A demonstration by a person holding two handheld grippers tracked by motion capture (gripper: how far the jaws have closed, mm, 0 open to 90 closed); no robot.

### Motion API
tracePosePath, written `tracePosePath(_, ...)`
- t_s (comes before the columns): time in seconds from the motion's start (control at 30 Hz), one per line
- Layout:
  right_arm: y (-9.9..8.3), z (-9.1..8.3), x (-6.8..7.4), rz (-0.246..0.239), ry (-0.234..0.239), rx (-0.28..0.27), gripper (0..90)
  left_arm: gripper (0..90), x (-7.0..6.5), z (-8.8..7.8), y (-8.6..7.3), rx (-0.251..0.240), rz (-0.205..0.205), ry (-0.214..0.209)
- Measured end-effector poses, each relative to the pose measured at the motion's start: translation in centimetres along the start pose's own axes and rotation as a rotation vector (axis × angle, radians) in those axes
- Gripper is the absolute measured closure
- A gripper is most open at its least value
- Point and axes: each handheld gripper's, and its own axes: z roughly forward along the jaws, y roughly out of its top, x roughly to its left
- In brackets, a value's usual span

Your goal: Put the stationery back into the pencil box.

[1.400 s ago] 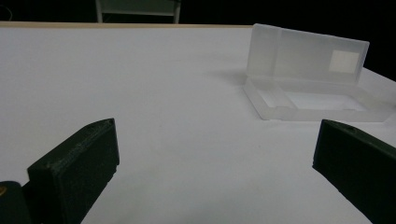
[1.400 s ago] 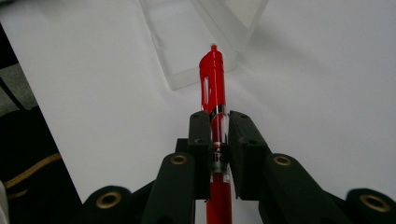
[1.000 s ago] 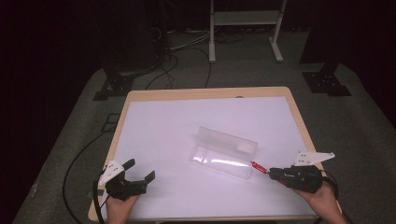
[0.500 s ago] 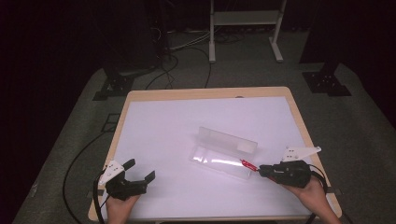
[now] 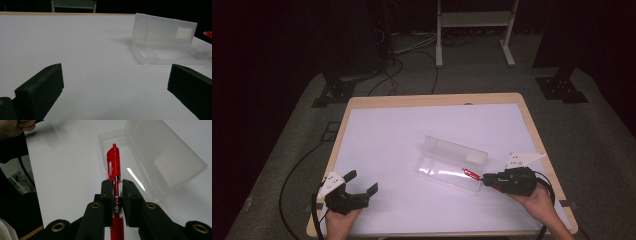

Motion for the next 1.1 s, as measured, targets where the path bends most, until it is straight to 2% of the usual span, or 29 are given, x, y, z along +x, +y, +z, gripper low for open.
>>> tracePosePath(0.43,1.5,2.3,0.0,-0.032,0.027,0.034,78.9,0.0,0.1,-0.1,0.0,0.000,-0.002,0.000)
tracePosePath(1.1,3.5,4.3,-0.2,-0.059,0.056,0.043,78.9,0.0,0.0,-0.2,0.0,-0.007,-0.002,0.002)
